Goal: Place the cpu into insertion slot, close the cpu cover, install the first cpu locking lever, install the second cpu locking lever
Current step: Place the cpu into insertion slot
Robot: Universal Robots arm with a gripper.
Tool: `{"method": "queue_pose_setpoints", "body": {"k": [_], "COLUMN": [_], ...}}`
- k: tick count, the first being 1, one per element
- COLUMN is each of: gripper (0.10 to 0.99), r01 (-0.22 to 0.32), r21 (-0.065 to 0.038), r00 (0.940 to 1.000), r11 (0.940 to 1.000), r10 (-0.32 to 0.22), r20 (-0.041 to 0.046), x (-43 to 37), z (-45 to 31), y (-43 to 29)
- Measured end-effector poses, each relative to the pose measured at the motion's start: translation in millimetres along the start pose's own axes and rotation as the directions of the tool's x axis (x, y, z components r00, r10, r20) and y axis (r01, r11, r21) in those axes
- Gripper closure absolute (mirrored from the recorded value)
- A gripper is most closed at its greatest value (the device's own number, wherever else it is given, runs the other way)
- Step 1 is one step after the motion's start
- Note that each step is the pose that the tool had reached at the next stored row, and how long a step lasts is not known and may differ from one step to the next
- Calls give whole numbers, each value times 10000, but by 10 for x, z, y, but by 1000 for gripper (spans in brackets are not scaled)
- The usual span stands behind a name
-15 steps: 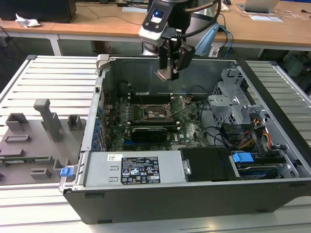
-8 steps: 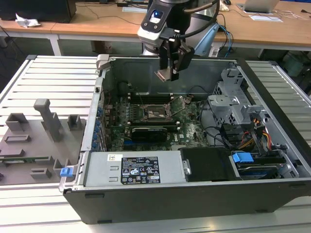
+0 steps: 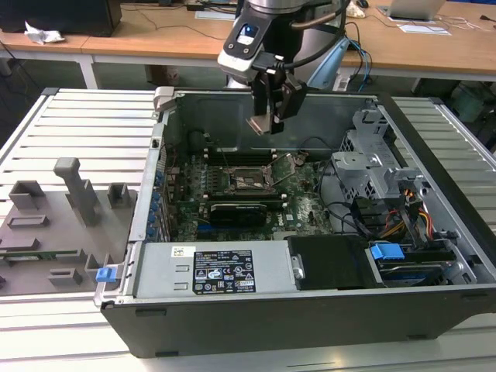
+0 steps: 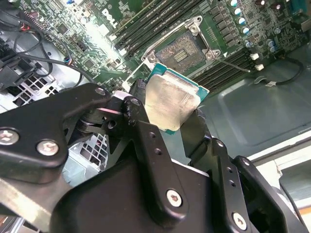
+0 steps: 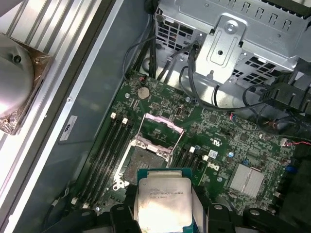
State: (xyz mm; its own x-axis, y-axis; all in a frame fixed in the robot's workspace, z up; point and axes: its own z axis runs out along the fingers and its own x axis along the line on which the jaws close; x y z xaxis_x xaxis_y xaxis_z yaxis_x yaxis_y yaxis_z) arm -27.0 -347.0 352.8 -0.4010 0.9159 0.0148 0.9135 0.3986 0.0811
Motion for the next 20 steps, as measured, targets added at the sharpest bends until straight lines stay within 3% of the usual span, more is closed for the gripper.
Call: {"method": "queue_pose_setpoints", "body": {"k": [5, 12, 20], "gripper": [557, 557, 557], "r01": [-106, -1073, -1148], "r21": [2, -5, -3], "r00": [9999, 9942, 9933], "r11": [9999, 9942, 9934], "r10": [106, 1073, 1148], "r20": [17, 117, 123], "x": [-1, -2, -3], "z": [51, 128, 158], "y": [-4, -10, -13]}}
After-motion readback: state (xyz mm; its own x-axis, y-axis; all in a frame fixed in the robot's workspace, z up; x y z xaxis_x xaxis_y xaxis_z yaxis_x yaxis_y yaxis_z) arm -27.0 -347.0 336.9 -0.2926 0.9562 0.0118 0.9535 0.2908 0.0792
